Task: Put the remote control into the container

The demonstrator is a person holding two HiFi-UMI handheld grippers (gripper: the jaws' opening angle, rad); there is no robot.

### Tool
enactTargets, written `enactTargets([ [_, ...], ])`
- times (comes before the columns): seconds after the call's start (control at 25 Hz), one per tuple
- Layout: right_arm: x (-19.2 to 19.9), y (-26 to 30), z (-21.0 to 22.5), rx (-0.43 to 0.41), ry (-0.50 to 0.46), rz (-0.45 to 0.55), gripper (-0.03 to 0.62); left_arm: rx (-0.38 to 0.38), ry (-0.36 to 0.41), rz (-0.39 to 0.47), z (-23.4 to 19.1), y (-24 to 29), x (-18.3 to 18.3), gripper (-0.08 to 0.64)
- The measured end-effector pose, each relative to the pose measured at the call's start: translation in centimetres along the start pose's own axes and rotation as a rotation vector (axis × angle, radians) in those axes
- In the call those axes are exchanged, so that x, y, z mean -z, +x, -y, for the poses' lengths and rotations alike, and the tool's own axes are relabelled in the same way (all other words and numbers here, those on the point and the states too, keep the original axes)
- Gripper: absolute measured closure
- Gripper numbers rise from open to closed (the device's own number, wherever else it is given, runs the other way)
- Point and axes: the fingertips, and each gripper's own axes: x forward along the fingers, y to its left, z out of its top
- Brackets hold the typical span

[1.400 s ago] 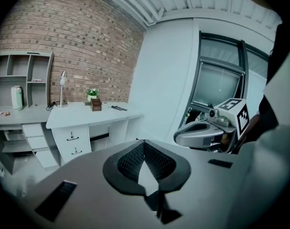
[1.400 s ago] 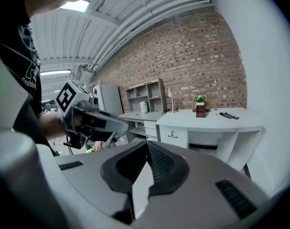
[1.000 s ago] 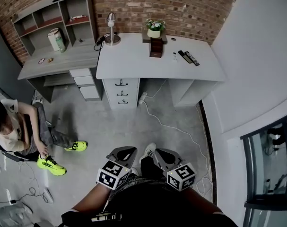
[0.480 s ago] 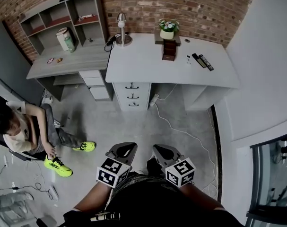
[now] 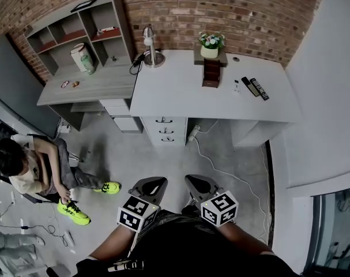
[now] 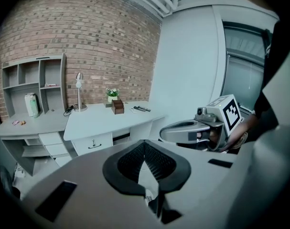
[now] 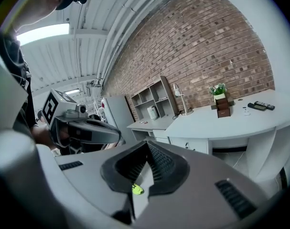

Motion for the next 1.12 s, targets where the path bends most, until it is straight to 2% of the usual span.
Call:
enactTargets([
  [0.12, -2.2, -0.2, 2.7, 0.010, 0.004, 0.029, 0.583, 0.001, 0.017, -0.005, -0.4, 2.1, -2.1, 0.566],
  [0.4, -5.5, -1.6, 9.2, 0.069, 0.035, 0.100, 0.583, 0.061, 0.165, -0.050, 0.8, 7.7, -7.4, 0.566],
  [0.56, -6.4, -3.7, 14.1, 0.152, 0.093, 0.156, 0.583, 0.101, 0.243, -0.042, 2.1, 12.1, -10.0, 0.566],
  [0.8, -5.7, -6.1, 18.7, 0.241, 0.178, 0.182, 0.583, 0.130, 0.215, -0.070, 2.6, 14.8, -9.6, 0.566],
  [1.12, -5.3, -5.4, 20.7, 0.260, 0.199, 0.139, 0.583, 0.133, 0.176, -0.089, 0.6, 16.8, -10.1, 0.566],
])
